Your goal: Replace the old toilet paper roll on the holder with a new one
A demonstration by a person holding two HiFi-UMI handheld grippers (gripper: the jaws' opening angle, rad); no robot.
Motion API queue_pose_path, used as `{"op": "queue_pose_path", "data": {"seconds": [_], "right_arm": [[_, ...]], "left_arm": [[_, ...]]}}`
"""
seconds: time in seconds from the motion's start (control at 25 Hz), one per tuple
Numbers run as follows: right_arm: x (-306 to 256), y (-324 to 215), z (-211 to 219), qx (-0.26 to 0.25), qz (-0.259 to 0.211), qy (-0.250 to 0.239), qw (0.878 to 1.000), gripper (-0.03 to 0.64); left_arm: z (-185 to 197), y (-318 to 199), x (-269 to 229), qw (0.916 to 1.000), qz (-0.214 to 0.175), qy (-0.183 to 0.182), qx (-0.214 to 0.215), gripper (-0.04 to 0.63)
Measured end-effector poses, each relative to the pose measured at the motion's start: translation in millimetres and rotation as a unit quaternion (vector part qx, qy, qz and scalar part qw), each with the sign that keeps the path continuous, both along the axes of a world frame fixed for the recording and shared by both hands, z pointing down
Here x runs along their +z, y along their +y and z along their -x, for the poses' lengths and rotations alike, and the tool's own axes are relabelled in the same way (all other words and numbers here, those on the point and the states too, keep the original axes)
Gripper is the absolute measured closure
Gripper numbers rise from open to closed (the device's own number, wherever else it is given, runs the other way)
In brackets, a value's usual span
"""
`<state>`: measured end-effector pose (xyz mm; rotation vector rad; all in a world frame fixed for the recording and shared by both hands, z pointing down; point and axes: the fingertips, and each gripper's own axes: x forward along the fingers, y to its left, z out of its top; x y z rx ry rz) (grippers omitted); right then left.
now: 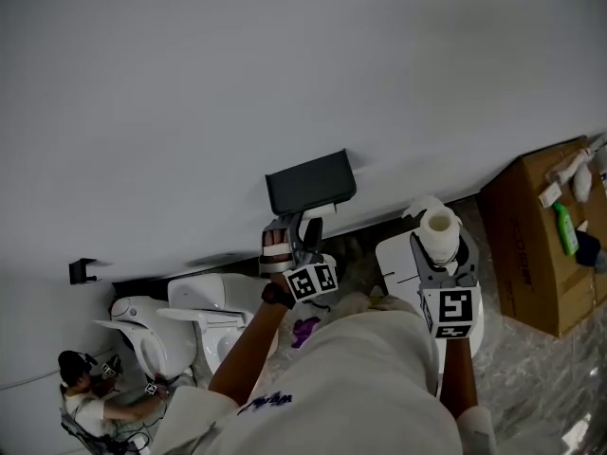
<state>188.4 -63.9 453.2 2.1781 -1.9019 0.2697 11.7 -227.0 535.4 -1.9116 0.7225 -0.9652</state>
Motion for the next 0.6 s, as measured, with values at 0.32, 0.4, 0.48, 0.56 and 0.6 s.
{"op": "queue_pose_path", "data": {"seconds": [0.32, 0.4, 0.48, 0.56, 0.6], "right_arm": [[0, 9, -14, 0.018, -0.004, -0.007, 1.0, 0.313], [1, 10, -16, 0.019, -0.006, -0.01, 1.0, 0.313], [1, 11, -19, 0.02, -0.005, -0.011, 1.0, 0.313], [2, 12, -22, 0.021, -0.003, -0.011, 1.0, 0.313], [2, 12, -22, 0.021, -0.004, -0.012, 1.0, 0.313]], "left_arm": [[-4, 4, -1, 0.9995, -0.018, -0.025, 0.003, 0.396], [-6, 6, -1, 0.9993, -0.019, -0.031, 0.007, 0.402], [-8, 8, -1, 0.9993, -0.015, -0.032, 0.012, 0.405], [-8, 8, 0, 0.9994, -0.011, -0.032, 0.013, 0.405], [-8, 7, -1, 0.9994, -0.01, -0.032, 0.012, 0.406]]}}
